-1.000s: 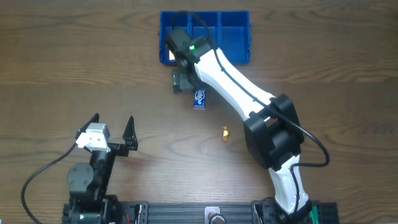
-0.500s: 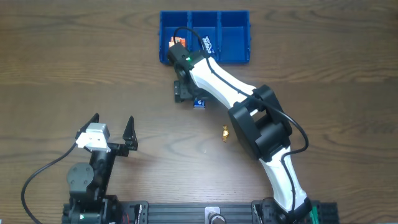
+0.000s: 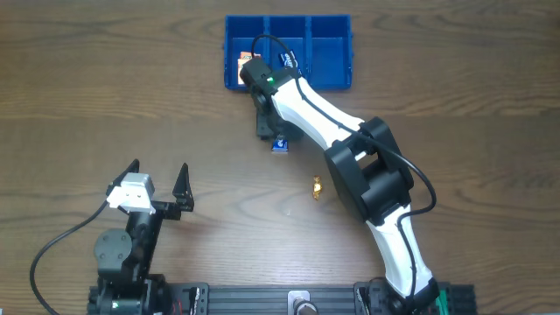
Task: Sort Candies Into Trays
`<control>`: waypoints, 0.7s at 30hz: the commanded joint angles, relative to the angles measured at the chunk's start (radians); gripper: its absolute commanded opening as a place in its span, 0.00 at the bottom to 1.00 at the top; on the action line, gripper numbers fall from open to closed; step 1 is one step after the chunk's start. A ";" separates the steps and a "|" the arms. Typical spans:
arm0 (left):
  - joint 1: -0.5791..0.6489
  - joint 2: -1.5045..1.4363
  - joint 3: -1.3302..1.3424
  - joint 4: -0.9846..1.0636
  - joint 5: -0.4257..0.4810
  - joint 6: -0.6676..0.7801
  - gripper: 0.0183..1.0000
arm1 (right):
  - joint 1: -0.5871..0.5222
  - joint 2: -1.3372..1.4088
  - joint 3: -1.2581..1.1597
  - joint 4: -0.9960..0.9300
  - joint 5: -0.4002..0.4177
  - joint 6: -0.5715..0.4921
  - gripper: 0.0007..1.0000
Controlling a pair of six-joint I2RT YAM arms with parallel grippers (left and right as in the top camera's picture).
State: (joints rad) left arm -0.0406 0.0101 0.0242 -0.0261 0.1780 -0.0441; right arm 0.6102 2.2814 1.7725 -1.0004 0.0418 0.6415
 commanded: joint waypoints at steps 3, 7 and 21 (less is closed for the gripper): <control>0.005 -0.006 -0.019 -0.034 0.014 0.015 1.00 | -0.003 0.014 -0.005 -0.004 0.008 0.014 0.13; 0.005 -0.006 -0.019 -0.034 0.014 0.015 1.00 | 0.001 -0.052 -0.005 -0.014 0.009 -0.005 0.04; 0.005 -0.006 -0.019 -0.034 0.014 0.015 1.00 | -0.078 -0.354 0.341 -0.028 0.328 -0.241 0.03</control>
State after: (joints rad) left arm -0.0406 0.0101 0.0242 -0.0261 0.1780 -0.0441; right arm 0.5705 1.8080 2.0457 -1.0428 0.2985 0.5152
